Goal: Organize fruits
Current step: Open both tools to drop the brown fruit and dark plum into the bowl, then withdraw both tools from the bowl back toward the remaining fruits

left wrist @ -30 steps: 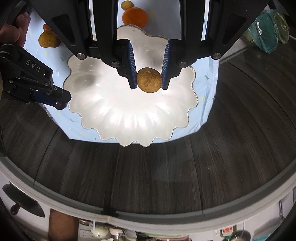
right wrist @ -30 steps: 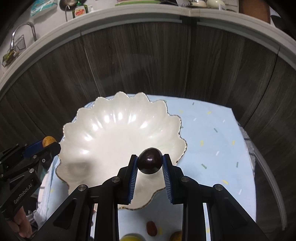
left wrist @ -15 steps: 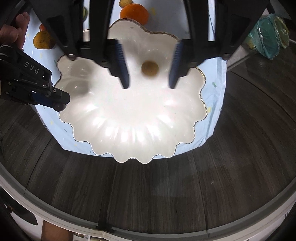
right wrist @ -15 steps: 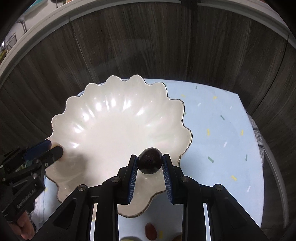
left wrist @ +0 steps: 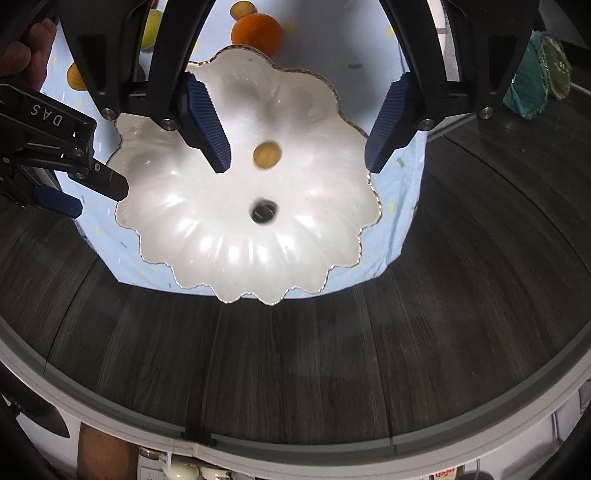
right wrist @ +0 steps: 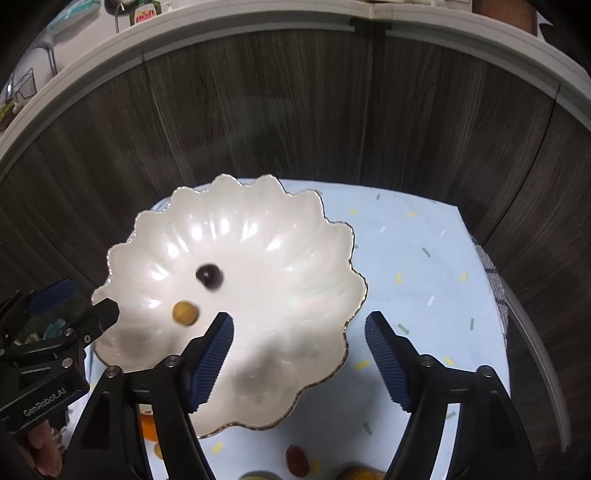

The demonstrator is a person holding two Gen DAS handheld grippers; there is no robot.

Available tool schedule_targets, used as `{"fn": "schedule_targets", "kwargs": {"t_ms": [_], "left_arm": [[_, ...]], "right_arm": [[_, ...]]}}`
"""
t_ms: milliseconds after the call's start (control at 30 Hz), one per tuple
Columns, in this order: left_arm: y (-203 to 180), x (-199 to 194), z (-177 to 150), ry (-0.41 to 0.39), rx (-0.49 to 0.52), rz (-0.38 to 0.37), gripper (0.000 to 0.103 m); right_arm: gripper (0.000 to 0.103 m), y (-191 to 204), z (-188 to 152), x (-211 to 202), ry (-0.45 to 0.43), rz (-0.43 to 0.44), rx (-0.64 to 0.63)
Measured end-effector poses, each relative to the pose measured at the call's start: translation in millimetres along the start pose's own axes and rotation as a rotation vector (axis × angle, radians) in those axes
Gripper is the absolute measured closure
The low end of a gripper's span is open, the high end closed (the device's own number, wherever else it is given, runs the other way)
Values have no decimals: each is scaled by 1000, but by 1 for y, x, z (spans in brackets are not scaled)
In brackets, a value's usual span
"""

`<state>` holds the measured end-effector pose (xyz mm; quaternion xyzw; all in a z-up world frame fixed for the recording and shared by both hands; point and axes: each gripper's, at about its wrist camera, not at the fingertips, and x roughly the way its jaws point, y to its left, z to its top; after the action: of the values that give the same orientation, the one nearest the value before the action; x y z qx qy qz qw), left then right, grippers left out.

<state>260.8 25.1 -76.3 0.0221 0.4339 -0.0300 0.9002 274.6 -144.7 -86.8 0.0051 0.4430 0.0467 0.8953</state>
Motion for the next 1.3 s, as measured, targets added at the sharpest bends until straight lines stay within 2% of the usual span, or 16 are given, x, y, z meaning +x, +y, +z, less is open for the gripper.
{"fn": "schedule_targets", "kwargs": {"t_ms": [300, 767, 1300], "left_arm": [[2, -26, 0, -48, -5, 10, 20], [-4, -70, -10, -102, -13, -9, 20], [-15, -98, -30, -121, 1, -19, 20]], "right_arm": [[26, 1, 0, -22, -33, -6, 14], [26, -1, -11, -63, -88, -9, 44], [26, -9, -35, -96, -132, -28, 59]]}}
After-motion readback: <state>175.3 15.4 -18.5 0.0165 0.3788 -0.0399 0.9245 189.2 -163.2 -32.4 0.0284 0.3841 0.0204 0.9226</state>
